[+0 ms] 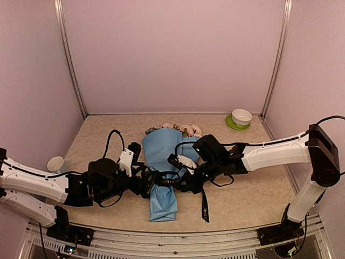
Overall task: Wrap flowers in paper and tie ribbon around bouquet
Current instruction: Tie the half-tied ribbon around the folded bouquet.
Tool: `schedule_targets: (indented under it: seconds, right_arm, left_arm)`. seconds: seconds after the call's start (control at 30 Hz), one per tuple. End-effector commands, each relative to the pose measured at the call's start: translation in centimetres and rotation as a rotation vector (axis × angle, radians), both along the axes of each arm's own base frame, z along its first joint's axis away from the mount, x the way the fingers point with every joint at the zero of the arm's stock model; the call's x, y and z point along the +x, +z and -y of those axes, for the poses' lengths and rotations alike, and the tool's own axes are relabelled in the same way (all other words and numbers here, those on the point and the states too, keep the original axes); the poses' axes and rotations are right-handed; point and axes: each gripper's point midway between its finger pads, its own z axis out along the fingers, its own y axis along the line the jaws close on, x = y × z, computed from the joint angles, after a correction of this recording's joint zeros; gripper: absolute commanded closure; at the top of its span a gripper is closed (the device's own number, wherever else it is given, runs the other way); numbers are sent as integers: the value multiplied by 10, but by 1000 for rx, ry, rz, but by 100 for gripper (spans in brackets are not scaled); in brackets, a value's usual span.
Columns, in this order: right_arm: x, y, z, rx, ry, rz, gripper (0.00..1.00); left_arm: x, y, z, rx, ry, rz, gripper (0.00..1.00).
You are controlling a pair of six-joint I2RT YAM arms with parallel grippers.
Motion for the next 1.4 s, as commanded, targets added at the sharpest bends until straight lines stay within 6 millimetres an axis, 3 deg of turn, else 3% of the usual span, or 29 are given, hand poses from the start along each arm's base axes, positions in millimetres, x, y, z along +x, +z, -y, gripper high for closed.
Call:
schedule_targets:
  seconds: [0.0, 0.2, 0.4, 0.53, 0.73, 0.87, 0.97, 1.07, 1.23, 1.37]
  right_arm:
    - [-10, 24, -8, -4, -17, -144, 100]
    - [0, 42, -9, 66, -106, -237, 100]
    - [4, 65, -18, 267, -196, -380, 100]
    - [14, 74, -21, 324, -257, -373, 100]
    - [19, 72, -22, 339, -291, -383, 100]
    - [20, 72, -21, 339, -298, -379, 100]
    - [19, 71, -20, 335, -300, -379, 100]
    - [20, 69, -19, 332, -309, -381, 100]
    - [24, 72, -18, 337, -337, -372, 100]
    - [26, 72, -19, 337, -345, -368, 100]
  left_arm:
    - [2, 6, 19, 54, -61, 74, 27]
    - [-12, 4, 43, 55, -230, 100, 26]
    - [-18, -28, 61, 127, -297, 81, 12]
    - [-22, -23, 63, 116, -243, 203, 1]
    - [-17, -20, 75, 209, -106, 389, 1]
    - [2, -27, 72, 240, 37, 401, 1]
    - [2, -25, 70, 200, 50, 409, 1]
    - [-6, -22, 75, 176, -1, 408, 3]
    - [-32, -19, 75, 117, -152, 393, 17]
    - [-37, -16, 66, 80, -149, 382, 12]
